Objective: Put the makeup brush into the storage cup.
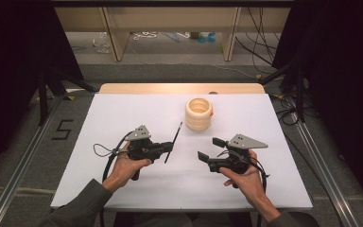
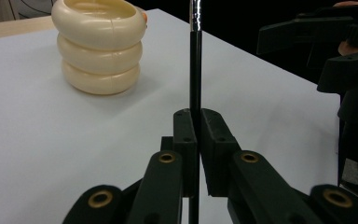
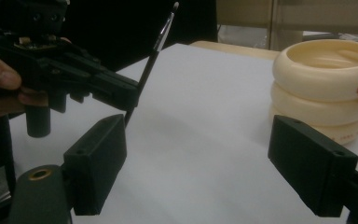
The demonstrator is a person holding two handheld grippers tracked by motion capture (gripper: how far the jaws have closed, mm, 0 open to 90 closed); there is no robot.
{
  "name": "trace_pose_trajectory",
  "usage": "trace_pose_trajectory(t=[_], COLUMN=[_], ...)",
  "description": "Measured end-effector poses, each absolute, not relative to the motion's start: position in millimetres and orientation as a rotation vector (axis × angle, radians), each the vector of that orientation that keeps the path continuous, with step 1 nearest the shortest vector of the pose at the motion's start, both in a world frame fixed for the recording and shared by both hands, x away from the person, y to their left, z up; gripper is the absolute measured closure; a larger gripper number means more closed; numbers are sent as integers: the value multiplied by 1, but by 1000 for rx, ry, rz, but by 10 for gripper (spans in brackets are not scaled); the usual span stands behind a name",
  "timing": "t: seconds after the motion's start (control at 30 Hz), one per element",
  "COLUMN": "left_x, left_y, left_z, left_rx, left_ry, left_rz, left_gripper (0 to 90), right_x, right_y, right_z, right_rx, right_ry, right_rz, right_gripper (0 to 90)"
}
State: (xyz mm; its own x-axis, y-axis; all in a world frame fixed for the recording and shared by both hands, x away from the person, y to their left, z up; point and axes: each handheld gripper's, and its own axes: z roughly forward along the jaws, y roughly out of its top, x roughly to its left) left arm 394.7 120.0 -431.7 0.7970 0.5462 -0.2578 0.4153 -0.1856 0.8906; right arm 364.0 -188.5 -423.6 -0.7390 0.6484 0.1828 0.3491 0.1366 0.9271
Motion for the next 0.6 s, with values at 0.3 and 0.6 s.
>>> trace_pose_trajectory(t=[0.3, 0.6], left_x=[391, 387], left_y=[117, 113], left_z=[-431, -431], left_rx=[1801, 1785], left_ry=[732, 720], left_rz=[147, 146], left_gripper=[848, 848], right_x=[378, 385], right_y=[-170, -158], right_z=[-422, -421], right_rx=[979, 999], right_ry=[2173, 2163], right_rz=[1719, 1796], right_gripper=[245, 317])
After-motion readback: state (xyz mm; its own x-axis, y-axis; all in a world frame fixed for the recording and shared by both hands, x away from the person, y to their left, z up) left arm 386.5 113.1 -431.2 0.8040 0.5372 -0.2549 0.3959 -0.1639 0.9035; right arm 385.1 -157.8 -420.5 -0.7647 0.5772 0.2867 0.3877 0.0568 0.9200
